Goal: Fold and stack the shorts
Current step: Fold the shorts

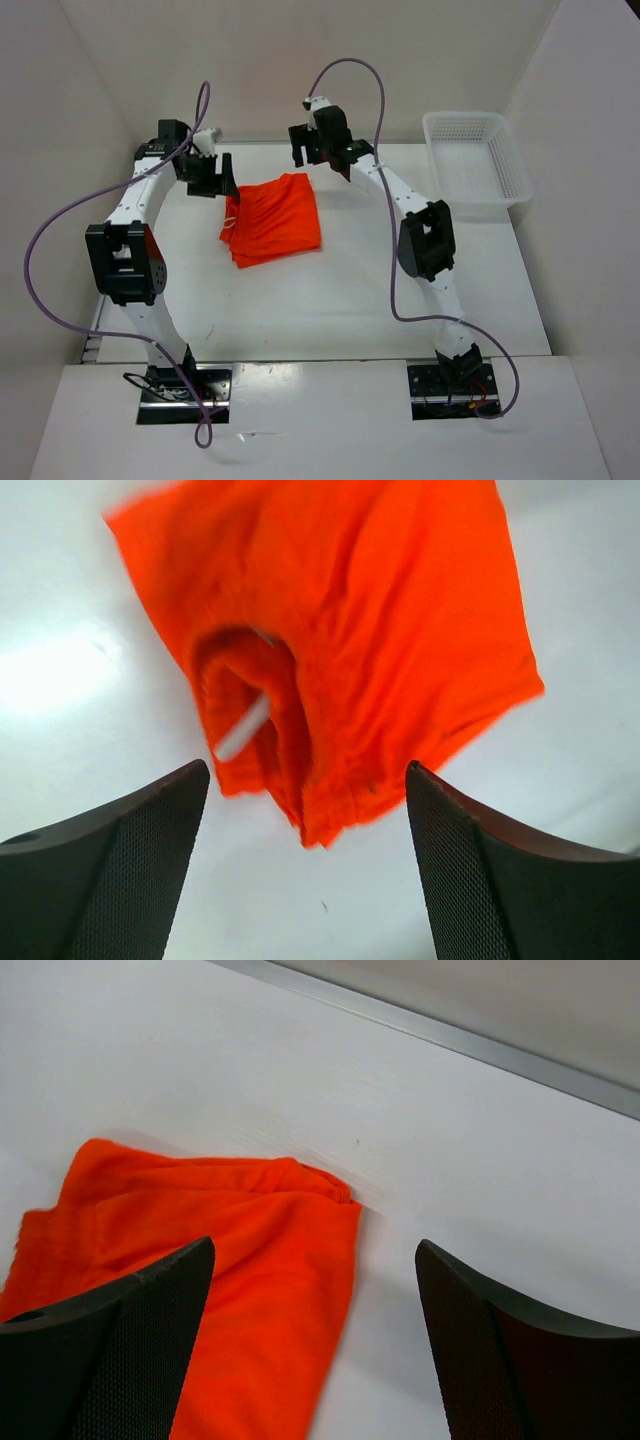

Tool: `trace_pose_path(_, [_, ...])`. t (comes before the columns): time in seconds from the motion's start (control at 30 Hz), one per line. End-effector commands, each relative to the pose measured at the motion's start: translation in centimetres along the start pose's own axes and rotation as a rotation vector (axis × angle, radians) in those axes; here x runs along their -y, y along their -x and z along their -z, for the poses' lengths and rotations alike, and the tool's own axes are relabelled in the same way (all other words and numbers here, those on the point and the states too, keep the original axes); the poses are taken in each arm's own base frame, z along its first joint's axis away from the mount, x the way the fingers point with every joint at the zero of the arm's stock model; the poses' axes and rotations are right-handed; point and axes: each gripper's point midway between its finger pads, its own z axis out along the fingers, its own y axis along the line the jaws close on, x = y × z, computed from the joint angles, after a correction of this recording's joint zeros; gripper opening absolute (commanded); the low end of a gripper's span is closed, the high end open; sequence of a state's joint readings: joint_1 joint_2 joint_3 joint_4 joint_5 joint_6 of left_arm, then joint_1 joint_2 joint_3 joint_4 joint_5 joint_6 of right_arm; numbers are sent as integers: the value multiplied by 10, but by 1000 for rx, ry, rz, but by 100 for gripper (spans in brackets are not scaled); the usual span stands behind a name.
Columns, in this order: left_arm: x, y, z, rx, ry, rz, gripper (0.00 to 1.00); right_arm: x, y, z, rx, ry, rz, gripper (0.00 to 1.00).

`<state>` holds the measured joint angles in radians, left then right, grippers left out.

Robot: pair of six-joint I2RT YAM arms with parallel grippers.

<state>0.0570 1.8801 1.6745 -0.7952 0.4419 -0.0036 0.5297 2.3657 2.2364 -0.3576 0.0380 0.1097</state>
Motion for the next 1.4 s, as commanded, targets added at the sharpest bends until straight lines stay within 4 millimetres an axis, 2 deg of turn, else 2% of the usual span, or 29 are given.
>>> trace_pose_path(0.0, [-18,37,-12,107,54,-54,87,-16,34,47,55,61,99,86])
trace_pose_path(0.03, [-29,35,-29,82,61,-42,87,-16,12,47,-1,80,120,86])
trace_pose_path(0.07, [-27,45,-33,94,57,-56,87,-19,11,59,-13,110,161,86])
trace_pose_path(0.1, [-30,45,-40,86,57,-52,87,-23,2,63,-38,144,181,86])
trace_pose_path(0.13, [-29,41,-55,59,39,-50,87,-27,-21,66,-95,195,197,86])
trace_pose_path(0.17, [-32,41,-60,54,38,-47,87,-28,-32,70,-122,216,223,85])
trace_pose_path(0.2, [-30,37,-71,33,30,-50,87,-30,-33,77,-124,233,235,82])
trace_pose_path(0.23, [-24,38,-77,29,14,-60,87,-28,-53,79,-171,243,247,80])
trace_pose_path(0.33, [-25,31,-93,-3,-1,-53,87,-30,-79,85,-226,270,286,69])
trace_pose_path(0.43, [-28,26,-100,-20,-2,-45,71,-35,-90,85,-248,281,300,60])
trace_pose_path(0.47, [-32,25,-99,-21,25,-45,55,-41,-92,86,-249,290,306,59])
trace_pose_path(0.57, [-42,33,-100,7,79,-59,29,-44,-92,86,-250,288,313,58])
trace_pose_path(0.6, [-47,36,-94,24,87,-54,19,-44,-97,84,-259,288,312,58])
trace_pose_path(0.63, [-50,43,-87,49,93,-56,14,-44,-97,84,-259,288,312,58])
trace_pose_path(0.67, [-57,46,-85,62,101,-49,14,-44,-97,84,-259,288,312,58])
trace_pose_path(0.73, [-57,54,-80,92,114,-62,14,-44,-97,84,-259,288,312,58])
trace_pose_path(0.8, [-63,56,-76,106,135,-59,19,-43,-101,84,-268,288,311,58])
trace_pose_path(0.87, [-63,58,-76,114,136,-63,29,-43,-101,84,-269,287,302,58])
trace_pose_path(0.9, [-65,56,-80,106,135,-59,35,-43,-101,84,-269,287,302,58])
trace_pose_path(0.97, [-67,52,-85,93,134,-54,39,-42,-99,83,-260,278,304,58])
trace_pose_path(1.03, [-74,54,-93,98,148,-55,40,-39,-92,83,-242,248,300,62])
trace_pose_path(1.1, [-77,69,-92,140,163,-72,40,-32,-82,84,-218,202,298,67])
trace_pose_path(1.13, [-79,69,-97,136,163,-71,40,-30,-79,83,-207,184,291,67])
trace_pose_path(1.17, [-82,75,-98,152,173,-77,40,-28,-74,88,-196,169,293,67])
trace_pose_path(1.2, [-81,92,-93,190,176,-92,40,-25,-69,91,-187,145,286,67])
trace_pose_path(1.23, [-86,91,-104,174,175,-86,40,-22,-73,92,-191,136,287,67])
trace_pose_path(1.3, [-89,94,-110,156,174,-78,40,-20,-70,100,-183,124,288,67])
trace_pose_path(1.33, [-93,107,-115,172,175,-85,41,-16,-77,102,-199,114,300,67])
trace_pose_path(1.37, [-94,107,-117,163,174,-81,41,-16,-76,107,-195,114,300,67])
